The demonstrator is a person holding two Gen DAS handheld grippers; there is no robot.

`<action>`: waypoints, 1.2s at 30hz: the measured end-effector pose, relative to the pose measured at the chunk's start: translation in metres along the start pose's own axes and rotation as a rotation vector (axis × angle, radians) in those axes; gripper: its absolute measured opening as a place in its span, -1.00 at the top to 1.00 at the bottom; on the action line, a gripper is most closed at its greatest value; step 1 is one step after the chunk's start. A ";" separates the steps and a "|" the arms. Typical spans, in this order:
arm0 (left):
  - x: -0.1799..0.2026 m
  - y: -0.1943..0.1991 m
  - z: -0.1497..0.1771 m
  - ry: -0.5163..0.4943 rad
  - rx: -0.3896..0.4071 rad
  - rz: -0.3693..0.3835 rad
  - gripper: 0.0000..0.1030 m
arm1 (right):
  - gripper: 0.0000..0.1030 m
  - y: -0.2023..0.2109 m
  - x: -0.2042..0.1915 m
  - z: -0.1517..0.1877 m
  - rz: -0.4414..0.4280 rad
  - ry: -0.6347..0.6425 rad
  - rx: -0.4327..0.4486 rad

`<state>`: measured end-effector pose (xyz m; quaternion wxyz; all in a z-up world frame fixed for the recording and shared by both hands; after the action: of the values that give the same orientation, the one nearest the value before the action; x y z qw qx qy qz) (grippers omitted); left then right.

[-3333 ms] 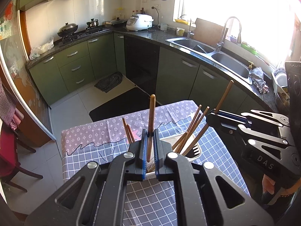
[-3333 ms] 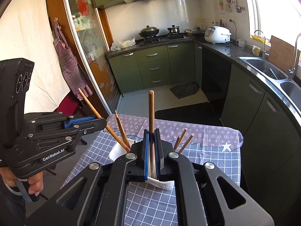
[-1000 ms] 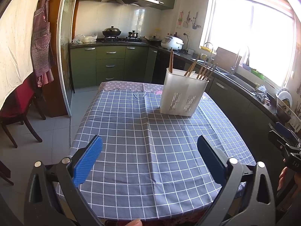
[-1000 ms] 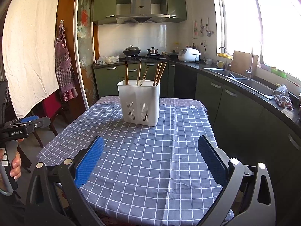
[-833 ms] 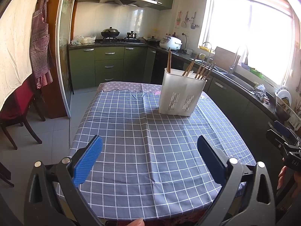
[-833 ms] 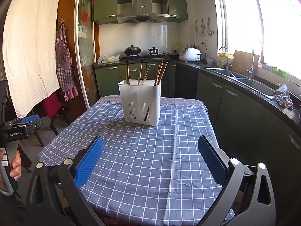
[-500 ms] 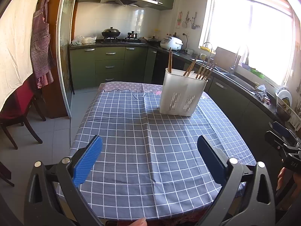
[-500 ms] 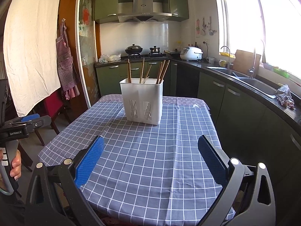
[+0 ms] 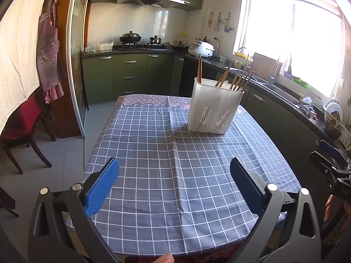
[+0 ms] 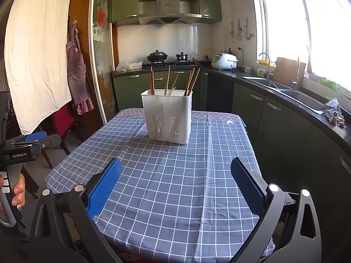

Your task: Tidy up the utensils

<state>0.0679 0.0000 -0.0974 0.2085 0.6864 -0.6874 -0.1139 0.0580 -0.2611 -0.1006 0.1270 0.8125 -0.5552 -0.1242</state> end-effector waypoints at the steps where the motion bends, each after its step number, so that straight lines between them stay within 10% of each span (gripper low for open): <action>1: 0.001 0.000 0.000 0.001 0.000 0.003 -0.86 | -0.91 0.000 0.000 0.000 0.000 0.001 -0.001; 36: 0.013 0.001 0.001 -0.036 0.012 0.050 -0.87 | -0.91 -0.016 -0.005 0.010 -0.018 0.008 -0.033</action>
<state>0.0667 -0.0133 -0.0956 0.1948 0.6678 -0.7088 -0.1171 0.0670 -0.2516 -0.1155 0.1414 0.8158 -0.5452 -0.1313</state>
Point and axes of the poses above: each gripper's, at about its wrist camera, not at the fingertips, and y roughly against the way its jaws point, x to its right, z to its underside, the point moved 9 cm from there along -y, roughly the way its jaws point, and after that the axes turned 8 degrees about x, right-handed, at the moved point
